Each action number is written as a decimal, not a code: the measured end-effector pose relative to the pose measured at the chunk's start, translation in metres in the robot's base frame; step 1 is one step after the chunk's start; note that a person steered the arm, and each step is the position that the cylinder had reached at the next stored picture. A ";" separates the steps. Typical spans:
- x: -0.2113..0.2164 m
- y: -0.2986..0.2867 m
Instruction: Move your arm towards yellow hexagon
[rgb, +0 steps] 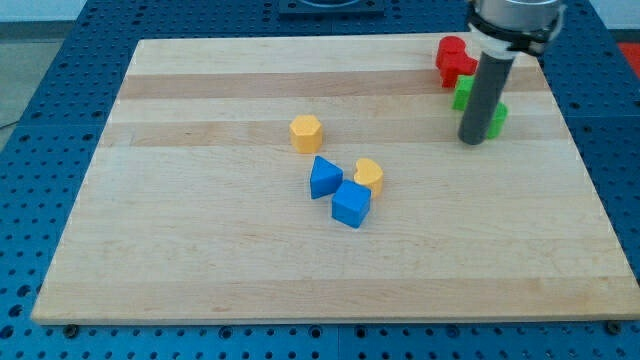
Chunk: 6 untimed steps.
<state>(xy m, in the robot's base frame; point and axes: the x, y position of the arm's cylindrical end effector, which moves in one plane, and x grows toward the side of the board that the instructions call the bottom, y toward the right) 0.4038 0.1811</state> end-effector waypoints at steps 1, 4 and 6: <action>0.004 0.016; 0.026 -0.039; -0.059 -0.139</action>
<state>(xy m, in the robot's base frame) 0.3453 0.0417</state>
